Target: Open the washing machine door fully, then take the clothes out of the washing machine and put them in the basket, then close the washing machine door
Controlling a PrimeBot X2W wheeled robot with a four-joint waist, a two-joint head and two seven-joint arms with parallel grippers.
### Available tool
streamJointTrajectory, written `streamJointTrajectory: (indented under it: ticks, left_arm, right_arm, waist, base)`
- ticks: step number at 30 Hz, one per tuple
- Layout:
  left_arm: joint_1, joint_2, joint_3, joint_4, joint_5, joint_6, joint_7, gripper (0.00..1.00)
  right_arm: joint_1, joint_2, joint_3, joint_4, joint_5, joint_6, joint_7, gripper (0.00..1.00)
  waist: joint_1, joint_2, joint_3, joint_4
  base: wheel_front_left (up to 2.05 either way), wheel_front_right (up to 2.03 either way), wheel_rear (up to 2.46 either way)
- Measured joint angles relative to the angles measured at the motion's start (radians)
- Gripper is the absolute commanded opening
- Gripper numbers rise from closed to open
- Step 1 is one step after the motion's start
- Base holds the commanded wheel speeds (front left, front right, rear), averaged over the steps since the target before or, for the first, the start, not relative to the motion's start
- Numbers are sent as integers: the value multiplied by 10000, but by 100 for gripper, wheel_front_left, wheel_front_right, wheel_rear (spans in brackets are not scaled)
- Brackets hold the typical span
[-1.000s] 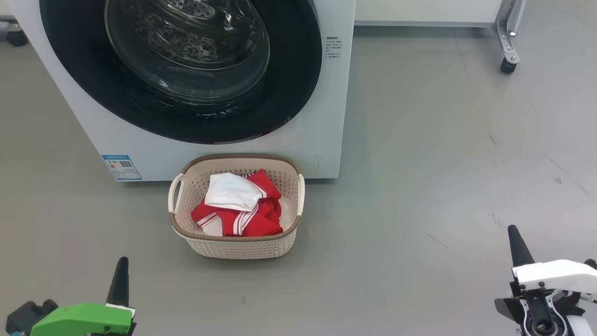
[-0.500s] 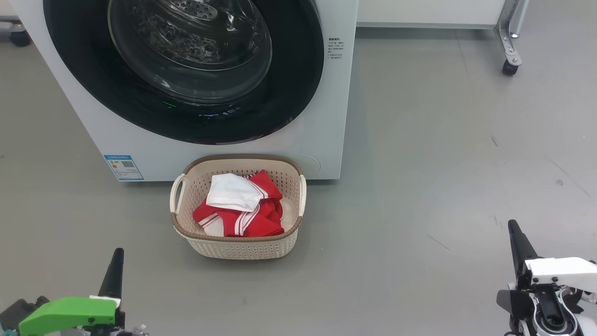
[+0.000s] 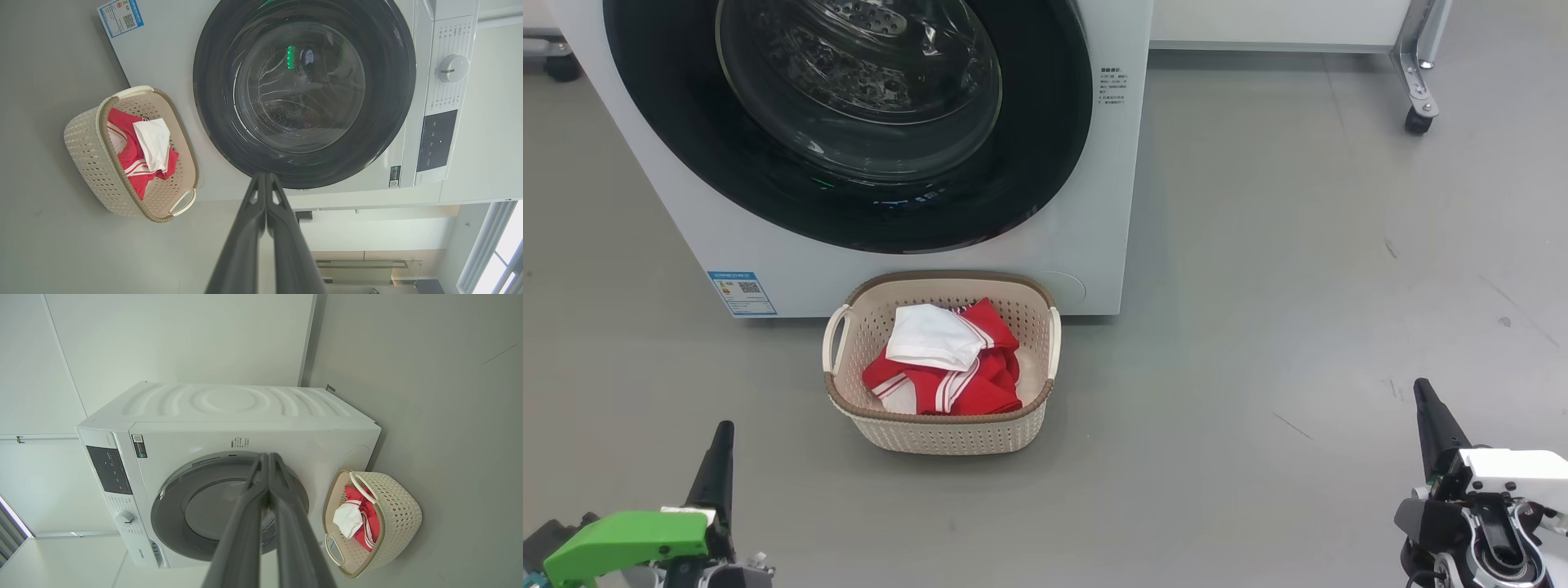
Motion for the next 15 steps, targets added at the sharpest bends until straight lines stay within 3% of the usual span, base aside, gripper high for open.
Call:
streamJointTrajectory:
  ticks: [15]
  left_arm:
    - [-8,0,23,-2,-2,0,2,0]
  right_arm:
    - [-3,0,-4,0,0,0,0,0]
  waist:
    - [0,0,0,1]
  base:
    - [0,0,0]
